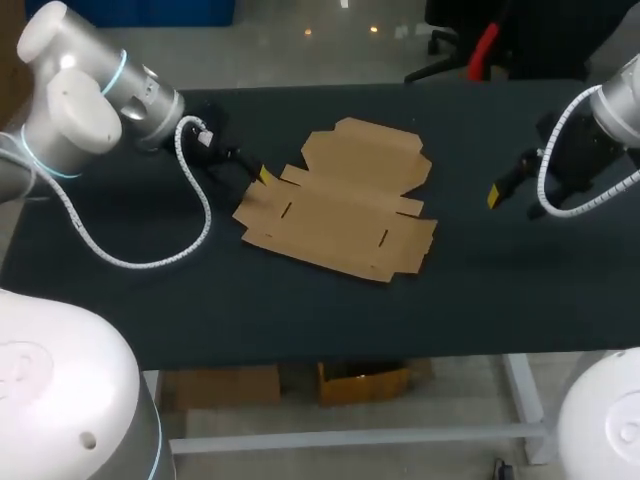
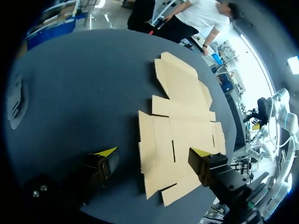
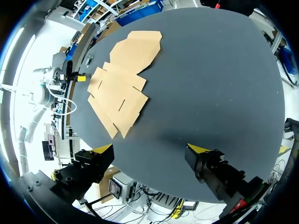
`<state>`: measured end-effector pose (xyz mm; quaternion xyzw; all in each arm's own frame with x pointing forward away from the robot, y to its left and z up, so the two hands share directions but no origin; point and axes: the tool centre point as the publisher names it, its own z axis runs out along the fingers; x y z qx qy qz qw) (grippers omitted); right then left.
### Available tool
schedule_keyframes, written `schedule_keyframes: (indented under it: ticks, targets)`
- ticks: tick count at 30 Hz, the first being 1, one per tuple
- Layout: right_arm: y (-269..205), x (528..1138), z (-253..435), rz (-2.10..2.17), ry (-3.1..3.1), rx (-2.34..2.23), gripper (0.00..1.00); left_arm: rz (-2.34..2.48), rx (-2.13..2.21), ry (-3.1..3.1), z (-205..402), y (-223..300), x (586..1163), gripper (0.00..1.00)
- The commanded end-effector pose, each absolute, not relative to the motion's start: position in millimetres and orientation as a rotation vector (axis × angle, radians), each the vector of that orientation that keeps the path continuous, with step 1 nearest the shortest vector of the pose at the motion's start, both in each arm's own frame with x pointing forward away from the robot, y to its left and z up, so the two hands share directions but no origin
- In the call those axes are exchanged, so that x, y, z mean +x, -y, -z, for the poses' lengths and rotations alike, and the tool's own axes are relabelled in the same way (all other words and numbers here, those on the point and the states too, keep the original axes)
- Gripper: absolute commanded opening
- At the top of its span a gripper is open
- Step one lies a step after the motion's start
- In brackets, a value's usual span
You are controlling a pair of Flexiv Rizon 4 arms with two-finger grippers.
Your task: Assemble the packaging by folding the flat box into shape, placing the metal phone stand inside, and closing the box properly
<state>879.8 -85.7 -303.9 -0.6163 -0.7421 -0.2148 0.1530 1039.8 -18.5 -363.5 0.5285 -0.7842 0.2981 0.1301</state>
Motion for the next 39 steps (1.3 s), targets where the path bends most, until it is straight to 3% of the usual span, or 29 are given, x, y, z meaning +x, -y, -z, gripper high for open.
schedule_keyframes:
  ticks: [1, 13, 19, 20, 22, 25, 29, 39]
  targets:
    - [86.8, 879.6, 303.1, 0.616, 2.127, -1.763, 1.00, -0.623, 1.393, 2.245, 367.3, 11.8, 1067.7, 1.00]
    - [86.8, 879.6, 303.1, 0.616, 2.127, -1.763, 1.00, -0.561, 1.197, 2.238, 367.5, 16.4, 1072.3, 1.00]
    - [86.8, 879.6, 303.1, 0.616, 2.127, -1.763, 1.00, -0.536, 1.170, 2.240, 374.3, 21.5, 1066.2, 0.87]
    - [86.8, 879.6, 303.1, 0.616, 2.127, -1.763, 1.00, -0.534, 1.170, 2.233, 375.5, 21.8, 1065.3, 0.83]
    - [86.8, 879.6, 303.1, 0.616, 2.127, -1.763, 1.00, -0.527, 1.159, 2.223, 380.0, 23.8, 1060.9, 0.65]
    - [86.8, 879.6, 303.1, 0.616, 2.127, -1.763, 1.00, -0.518, 1.154, 2.210, 384.7, 26.2, 1055.7, 0.50]
    - [86.8, 879.6, 303.1, 0.616, 2.127, -1.763, 1.00, -0.508, 1.155, 2.203, 390.3, 28.5, 1050.5, 0.36]
    - [86.8, 879.6, 303.1, 0.616, 2.127, -1.763, 1.00, -0.532, 1.223, 2.185, 393.8, 32.0, 1039.0, 0.24]
